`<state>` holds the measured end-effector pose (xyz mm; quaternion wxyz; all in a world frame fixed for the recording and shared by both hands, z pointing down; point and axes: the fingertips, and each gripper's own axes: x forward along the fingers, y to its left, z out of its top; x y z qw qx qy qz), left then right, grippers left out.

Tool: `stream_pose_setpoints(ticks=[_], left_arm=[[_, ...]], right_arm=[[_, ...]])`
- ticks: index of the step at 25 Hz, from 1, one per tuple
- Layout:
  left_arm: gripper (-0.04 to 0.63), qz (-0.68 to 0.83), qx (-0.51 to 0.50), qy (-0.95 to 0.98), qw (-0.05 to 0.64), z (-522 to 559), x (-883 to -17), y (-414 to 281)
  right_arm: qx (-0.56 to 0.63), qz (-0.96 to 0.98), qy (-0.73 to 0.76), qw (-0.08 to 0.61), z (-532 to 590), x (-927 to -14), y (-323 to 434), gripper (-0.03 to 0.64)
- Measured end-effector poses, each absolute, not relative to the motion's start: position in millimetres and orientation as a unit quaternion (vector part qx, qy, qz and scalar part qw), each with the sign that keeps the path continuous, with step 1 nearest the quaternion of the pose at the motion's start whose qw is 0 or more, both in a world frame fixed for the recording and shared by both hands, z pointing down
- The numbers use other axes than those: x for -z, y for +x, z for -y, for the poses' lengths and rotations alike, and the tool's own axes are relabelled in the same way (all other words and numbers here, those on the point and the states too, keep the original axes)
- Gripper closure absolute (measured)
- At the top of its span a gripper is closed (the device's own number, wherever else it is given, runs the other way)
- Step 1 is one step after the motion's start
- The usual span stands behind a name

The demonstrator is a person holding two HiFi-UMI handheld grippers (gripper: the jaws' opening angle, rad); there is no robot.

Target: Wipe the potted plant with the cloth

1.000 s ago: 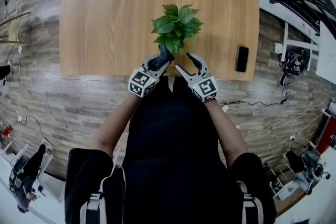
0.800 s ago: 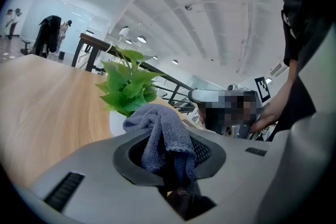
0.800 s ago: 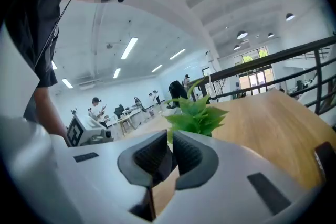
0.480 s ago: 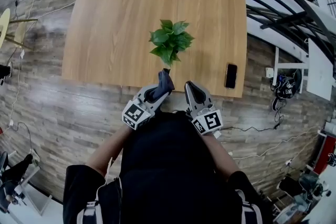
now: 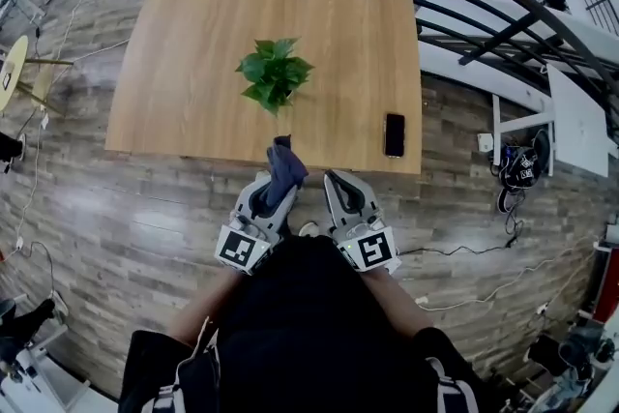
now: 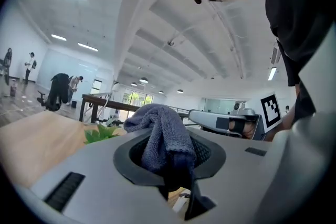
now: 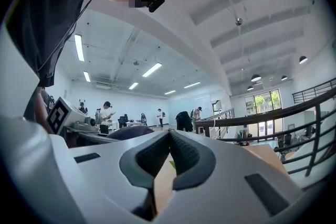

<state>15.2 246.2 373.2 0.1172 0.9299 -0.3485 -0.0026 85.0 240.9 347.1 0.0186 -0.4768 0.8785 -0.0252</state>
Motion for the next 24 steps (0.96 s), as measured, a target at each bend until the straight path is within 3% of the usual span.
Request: stream_pose_setpoints(ticks=[8,24], left_arm=[[0.480,0.369,0.001,0.926,0.084,-296.9,-373.8,34.8],[0.480,0.392,0.018,0.916,0.087,-317.3,-363.3,24.4]], right_arm=[[0.026,-0.892,-0.448,0.055,-293.3,-335.6,88.0,0.598],[0.001,-0.889,-0.457,0.039,-310.5,-330.3,79.1,0.600]])
